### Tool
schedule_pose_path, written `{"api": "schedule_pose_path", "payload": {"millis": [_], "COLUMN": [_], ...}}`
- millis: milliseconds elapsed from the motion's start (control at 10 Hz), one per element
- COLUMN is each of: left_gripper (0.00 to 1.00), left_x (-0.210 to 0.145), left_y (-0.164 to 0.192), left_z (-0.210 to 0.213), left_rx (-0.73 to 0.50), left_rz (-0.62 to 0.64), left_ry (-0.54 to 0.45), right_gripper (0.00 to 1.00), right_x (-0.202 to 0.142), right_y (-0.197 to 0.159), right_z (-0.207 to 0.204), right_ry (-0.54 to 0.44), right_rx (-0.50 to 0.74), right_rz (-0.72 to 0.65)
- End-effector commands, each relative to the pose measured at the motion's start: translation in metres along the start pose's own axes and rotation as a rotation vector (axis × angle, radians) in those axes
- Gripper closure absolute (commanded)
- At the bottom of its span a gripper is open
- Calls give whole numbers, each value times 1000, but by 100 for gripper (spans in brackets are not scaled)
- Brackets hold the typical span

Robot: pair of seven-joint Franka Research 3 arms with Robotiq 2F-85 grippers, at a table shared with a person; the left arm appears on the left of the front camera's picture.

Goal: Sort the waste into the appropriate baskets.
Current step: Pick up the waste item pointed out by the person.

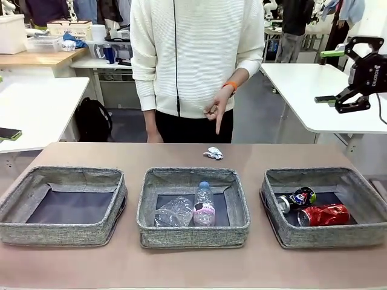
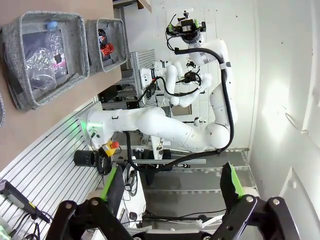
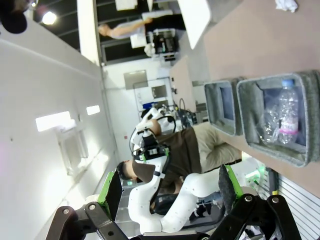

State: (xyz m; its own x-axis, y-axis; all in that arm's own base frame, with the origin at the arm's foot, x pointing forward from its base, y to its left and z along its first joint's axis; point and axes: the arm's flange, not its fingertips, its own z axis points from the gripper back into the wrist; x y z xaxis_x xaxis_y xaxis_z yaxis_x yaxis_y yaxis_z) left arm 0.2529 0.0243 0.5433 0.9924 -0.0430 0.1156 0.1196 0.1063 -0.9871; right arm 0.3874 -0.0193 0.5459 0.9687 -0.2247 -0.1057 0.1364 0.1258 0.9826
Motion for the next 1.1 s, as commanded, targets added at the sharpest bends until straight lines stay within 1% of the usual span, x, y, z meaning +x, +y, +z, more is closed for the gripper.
{"api": "schedule_pose_path", "payload": {"millis": [0,500,600,700,800,900,1000], "left_gripper": [0,0,0,0,0,0,0], "left_x": [2,2,2,2,2,2,2], "left_y": [-2,-2,-2,-2,-2,-2,-2], "left_z": [-2,-2,-2,-2,-2,-2,-2], "left_rx": [-24,-24,-24,-24,-24,-24,-24], "left_rz": [-24,-24,-24,-24,-24,-24,-24], "left_ry": [1,1,1,1,1,1,1], "right_gripper": [0,0,0,0,0,0,0], "right_x": [1,0,-8,-8,-8,-10,-12], "right_y": [0,0,5,9,12,14,16], "right_z": [0,0,-22,-50,-74,-94,-112], "right_ry": [-11,0,-108,-505,-644,-676,-658], "right_rx": [6,0,-405,-939,-1176,-1318,-1301], "right_rz": [8,0,311,407,590,767,898]}}
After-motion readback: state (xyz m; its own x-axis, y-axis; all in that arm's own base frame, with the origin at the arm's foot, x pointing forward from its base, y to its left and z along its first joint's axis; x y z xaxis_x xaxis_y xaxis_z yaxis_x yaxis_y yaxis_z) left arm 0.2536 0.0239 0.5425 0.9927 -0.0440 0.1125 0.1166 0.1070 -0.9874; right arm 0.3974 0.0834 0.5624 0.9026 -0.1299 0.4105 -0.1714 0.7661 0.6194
